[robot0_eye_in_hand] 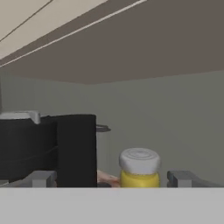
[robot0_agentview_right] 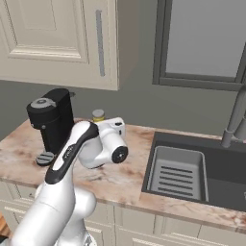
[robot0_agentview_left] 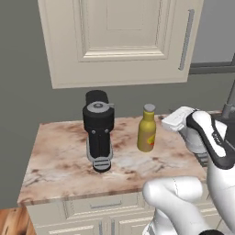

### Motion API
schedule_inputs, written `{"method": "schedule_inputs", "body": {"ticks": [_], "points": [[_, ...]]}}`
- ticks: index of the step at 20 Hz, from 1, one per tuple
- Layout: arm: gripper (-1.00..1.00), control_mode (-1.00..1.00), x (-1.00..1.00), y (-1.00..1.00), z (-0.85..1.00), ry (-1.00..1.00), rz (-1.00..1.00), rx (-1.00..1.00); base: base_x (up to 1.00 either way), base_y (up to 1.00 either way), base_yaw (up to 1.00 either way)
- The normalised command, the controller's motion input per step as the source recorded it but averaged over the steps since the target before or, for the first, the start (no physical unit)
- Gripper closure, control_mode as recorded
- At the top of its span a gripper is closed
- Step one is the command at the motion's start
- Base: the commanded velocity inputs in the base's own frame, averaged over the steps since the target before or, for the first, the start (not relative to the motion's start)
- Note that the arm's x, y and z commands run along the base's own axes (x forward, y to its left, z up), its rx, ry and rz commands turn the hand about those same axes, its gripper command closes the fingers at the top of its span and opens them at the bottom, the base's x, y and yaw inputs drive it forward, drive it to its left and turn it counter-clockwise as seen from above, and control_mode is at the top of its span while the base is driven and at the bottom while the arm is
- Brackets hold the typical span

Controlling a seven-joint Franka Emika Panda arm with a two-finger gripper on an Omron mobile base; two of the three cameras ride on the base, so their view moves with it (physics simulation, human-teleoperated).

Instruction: Move the drinks to the dining counter.

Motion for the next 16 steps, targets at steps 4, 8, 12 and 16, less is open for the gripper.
{"method": "schedule_inputs", "body": {"ticks": [4, 8, 12, 16], "points": [[-1.00, -1.00, 0.21, 0.00, -0.07, 0.00, 0.00, 0.00, 0.00, 0.00, 0.00], [-1.00, -1.00, 0.20, 0.00, -0.13, 0.00, 0.00, 0.00, 0.00, 0.00, 0.00], [-1.00, -1.00, 0.23, 0.00, -0.16, 0.00, 0.00, 0.00, 0.00, 0.00, 0.00], [-1.00, -1.00, 0.25, 0.00, -0.16, 0.00, 0.00, 0.00, 0.00, 0.00, 0.00]]}}
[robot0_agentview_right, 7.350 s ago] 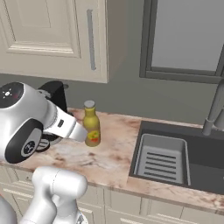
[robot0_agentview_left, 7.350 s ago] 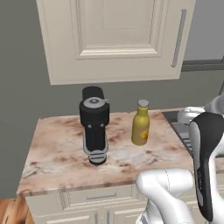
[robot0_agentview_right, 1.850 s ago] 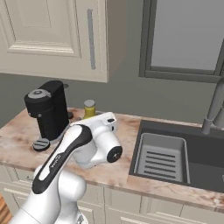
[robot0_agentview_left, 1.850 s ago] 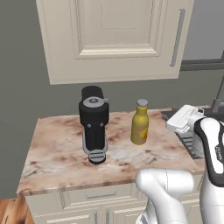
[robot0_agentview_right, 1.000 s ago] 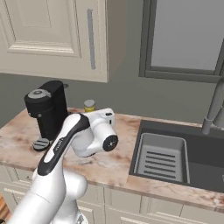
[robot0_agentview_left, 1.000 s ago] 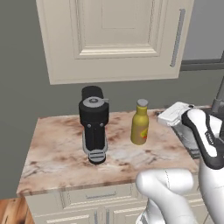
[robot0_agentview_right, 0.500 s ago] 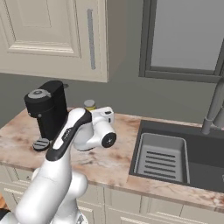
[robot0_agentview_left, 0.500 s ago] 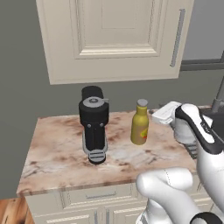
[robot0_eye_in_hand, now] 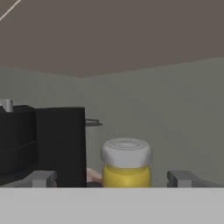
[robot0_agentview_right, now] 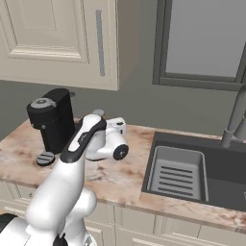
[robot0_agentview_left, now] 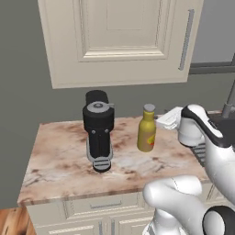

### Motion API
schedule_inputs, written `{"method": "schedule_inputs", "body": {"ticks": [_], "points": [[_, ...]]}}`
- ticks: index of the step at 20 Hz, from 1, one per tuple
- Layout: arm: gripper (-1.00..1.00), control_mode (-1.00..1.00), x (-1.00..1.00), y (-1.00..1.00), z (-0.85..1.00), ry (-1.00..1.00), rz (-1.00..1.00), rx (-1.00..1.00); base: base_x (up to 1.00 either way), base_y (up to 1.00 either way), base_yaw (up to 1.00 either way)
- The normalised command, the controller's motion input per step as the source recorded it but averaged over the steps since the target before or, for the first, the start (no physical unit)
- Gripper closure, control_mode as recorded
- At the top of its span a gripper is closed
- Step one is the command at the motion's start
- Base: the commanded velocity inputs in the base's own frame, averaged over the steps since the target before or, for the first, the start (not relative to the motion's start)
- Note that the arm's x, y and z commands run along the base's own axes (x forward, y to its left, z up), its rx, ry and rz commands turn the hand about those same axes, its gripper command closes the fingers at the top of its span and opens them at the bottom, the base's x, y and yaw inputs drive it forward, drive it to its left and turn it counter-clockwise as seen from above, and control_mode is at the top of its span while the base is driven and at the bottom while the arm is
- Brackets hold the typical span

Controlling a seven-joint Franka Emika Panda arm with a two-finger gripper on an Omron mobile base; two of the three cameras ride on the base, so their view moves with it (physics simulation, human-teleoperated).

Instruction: Move the drinks to the dining counter.

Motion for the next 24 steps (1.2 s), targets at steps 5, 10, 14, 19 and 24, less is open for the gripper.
{"method": "schedule_inputs", "body": {"ticks": [5, 10, 14, 19, 24], "points": [[-1.00, -1.00, 0.25, 0.00, -0.15, 0.00, -0.01, 0.00, 0.00, 0.00, 0.00], [-1.00, -1.00, 0.17, 0.00, -0.10, 0.01, -0.01, 0.00, 0.00, 0.00, 0.00], [-1.00, -1.00, 0.01, 0.06, 0.00, -0.01, 0.00, 0.00, 0.00, 0.00, 0.00], [-1.00, -1.00, 0.00, 0.00, 0.00, -0.02, 0.00, 0.00, 0.00, 0.00, 0.00], [-1.00, -1.00, 0.08, 0.01, 0.00, 0.00, 0.00, 0.00, 0.00, 0.00, 0.00]]}}
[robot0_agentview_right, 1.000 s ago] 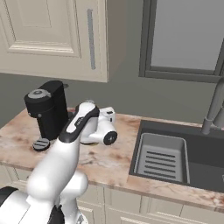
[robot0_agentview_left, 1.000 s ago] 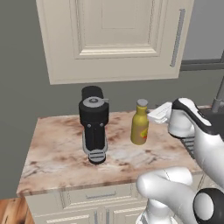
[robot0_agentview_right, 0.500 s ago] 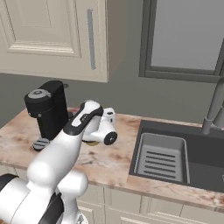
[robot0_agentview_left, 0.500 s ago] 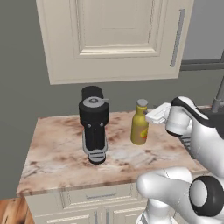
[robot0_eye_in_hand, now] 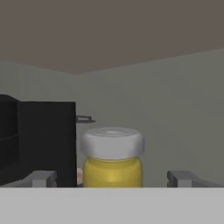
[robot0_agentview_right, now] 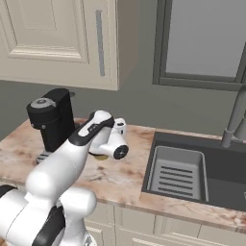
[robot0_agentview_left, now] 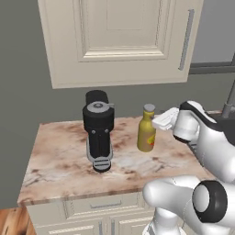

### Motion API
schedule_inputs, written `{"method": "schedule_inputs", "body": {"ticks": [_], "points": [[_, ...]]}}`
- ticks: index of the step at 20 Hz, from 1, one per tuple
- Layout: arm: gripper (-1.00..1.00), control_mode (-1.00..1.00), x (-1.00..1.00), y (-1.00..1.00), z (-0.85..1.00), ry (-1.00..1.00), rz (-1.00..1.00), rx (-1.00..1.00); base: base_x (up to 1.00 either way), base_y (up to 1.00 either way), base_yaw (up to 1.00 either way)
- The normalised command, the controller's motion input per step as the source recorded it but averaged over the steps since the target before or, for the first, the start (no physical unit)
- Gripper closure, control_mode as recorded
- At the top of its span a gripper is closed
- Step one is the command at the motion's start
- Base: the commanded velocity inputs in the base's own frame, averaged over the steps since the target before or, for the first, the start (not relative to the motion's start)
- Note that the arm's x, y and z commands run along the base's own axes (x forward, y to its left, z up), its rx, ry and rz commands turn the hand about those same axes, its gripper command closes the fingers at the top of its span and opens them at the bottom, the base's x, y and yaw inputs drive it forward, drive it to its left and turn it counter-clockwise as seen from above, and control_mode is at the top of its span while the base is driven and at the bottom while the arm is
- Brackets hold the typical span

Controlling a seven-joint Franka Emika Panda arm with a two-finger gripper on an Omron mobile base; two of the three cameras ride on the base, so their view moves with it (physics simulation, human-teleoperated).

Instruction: Move the drinks to the dining counter.

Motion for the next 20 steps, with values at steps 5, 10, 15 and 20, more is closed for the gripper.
{"method": "schedule_inputs", "body": {"ticks": [5, 10, 15, 20], "points": [[-1.00, -1.00, 0.25, 0.01, 0.00, 0.00, 0.00, 0.00, 0.00, 0.00, 0.00], [-1.00, -1.00, 0.12, 0.09, 0.00, 0.00, 0.00, 0.00, 0.00, 0.00, 0.00], [-1.00, -1.00, 0.00, 0.15, 0.00, 0.00, 0.00, 0.00, 0.00, 0.00, 0.00], [-1.00, -1.00, 0.12, 0.04, 0.00, 0.00, 0.00, 0.00, 0.00, 0.00, 0.00]]}}
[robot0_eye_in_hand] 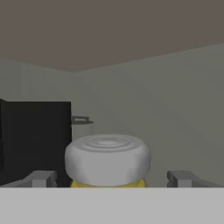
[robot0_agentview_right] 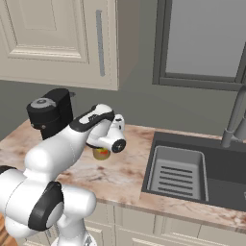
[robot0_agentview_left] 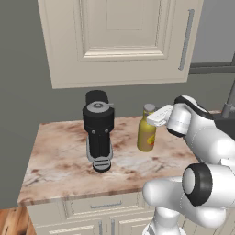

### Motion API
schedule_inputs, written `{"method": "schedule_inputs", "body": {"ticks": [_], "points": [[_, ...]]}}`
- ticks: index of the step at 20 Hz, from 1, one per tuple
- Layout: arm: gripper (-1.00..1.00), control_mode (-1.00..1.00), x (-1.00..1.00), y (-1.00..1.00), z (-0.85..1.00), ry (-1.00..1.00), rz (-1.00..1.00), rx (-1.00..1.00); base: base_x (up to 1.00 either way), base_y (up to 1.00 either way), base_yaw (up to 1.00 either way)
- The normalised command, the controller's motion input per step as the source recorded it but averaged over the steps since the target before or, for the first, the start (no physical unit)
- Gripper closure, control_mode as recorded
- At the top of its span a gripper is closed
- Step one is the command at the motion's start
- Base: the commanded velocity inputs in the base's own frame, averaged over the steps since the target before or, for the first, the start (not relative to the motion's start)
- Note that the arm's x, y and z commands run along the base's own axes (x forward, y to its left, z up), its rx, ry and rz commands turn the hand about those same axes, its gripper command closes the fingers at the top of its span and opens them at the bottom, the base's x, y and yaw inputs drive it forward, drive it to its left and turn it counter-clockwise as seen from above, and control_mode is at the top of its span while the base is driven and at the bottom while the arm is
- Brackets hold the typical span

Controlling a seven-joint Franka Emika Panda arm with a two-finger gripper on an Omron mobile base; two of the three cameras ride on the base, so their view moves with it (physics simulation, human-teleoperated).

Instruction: Move the drinks to the dining counter.

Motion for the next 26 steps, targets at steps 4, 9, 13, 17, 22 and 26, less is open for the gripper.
{"method": "schedule_inputs", "body": {"ticks": [4, 9, 13, 17, 22, 26], "points": [[-1.00, -1.00, 0.26, 0.01, 0.00, 0.00, 0.00, 0.00, 0.00, 0.00, 0.00], [-1.00, -1.00, 0.22, 0.02, -0.01, 0.00, 0.00, 0.00, 0.00, 0.00, 0.00], [-1.00, -1.00, 0.07, 0.11, -0.14, 0.03, 0.00, 0.00, 0.00, 0.00, 0.00], [1.00, -1.00, 0.00, 0.18, -0.19, 0.02, 0.00, 0.00, 0.00, 0.00, 0.00], [1.00, -1.00, -0.01, 0.08, -0.11, 0.00, 0.00, 0.00, 0.00, 0.00, 0.00], [1.00, -1.00, -0.34, -0.19, 0.09, -0.05, 0.00, 0.00, 0.00, 0.00, 0.00]]}}
